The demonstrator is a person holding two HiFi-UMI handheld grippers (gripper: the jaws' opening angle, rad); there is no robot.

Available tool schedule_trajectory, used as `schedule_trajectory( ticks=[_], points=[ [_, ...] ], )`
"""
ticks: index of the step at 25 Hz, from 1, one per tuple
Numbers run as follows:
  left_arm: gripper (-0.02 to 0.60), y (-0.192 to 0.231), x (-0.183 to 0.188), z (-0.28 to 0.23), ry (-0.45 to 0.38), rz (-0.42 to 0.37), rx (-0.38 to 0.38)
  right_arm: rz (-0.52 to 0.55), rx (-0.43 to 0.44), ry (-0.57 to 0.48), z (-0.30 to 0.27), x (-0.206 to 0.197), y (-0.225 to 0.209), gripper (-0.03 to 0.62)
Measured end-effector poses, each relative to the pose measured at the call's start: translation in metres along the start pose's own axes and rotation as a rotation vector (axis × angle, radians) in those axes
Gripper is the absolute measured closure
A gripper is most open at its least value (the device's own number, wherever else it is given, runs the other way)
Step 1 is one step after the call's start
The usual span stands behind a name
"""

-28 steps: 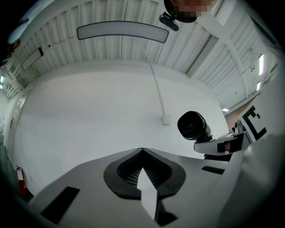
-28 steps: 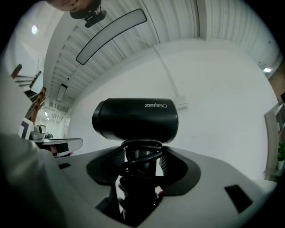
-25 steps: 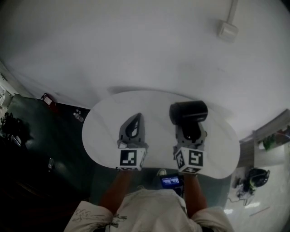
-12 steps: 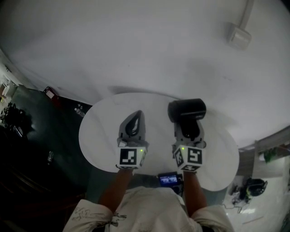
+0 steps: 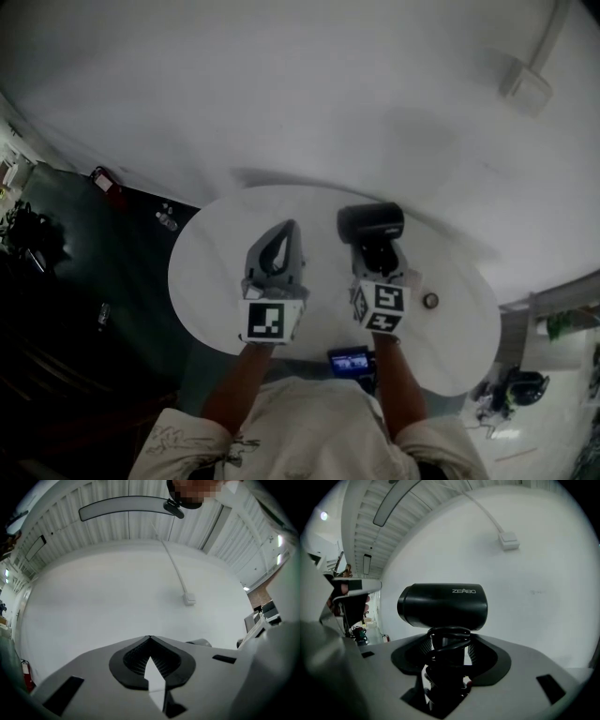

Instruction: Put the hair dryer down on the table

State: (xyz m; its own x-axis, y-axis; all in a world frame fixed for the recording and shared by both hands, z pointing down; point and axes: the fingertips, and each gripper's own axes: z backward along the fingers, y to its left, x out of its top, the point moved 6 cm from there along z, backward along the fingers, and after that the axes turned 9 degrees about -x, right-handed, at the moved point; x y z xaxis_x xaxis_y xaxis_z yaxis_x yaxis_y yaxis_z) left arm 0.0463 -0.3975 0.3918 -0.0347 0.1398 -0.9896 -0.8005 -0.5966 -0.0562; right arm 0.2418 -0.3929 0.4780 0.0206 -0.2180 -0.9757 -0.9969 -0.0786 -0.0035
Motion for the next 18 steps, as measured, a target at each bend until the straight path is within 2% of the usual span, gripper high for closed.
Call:
schedule_trajectory(
  ticks=[11, 15, 18],
  points=[
    [0.584, 0.027, -0.004, 0.014, -0.002, 0.021, 0.055, 0.172, 0.044, 0.394, -0.065, -0.103, 0.027, 0.341],
    [0.584, 0.032, -0.006, 0.016, 0.012, 0.012, 0.065, 0.19, 0.061, 0.523, -0.075, -0.134, 0.033, 0.342],
    [0.584, 0.033, -0.009, 0.018, 0.013, 0.021, 0.07, 0.212, 0.043, 0.605, -0.08, -0.152, 0.033, 0.341]
  ],
)
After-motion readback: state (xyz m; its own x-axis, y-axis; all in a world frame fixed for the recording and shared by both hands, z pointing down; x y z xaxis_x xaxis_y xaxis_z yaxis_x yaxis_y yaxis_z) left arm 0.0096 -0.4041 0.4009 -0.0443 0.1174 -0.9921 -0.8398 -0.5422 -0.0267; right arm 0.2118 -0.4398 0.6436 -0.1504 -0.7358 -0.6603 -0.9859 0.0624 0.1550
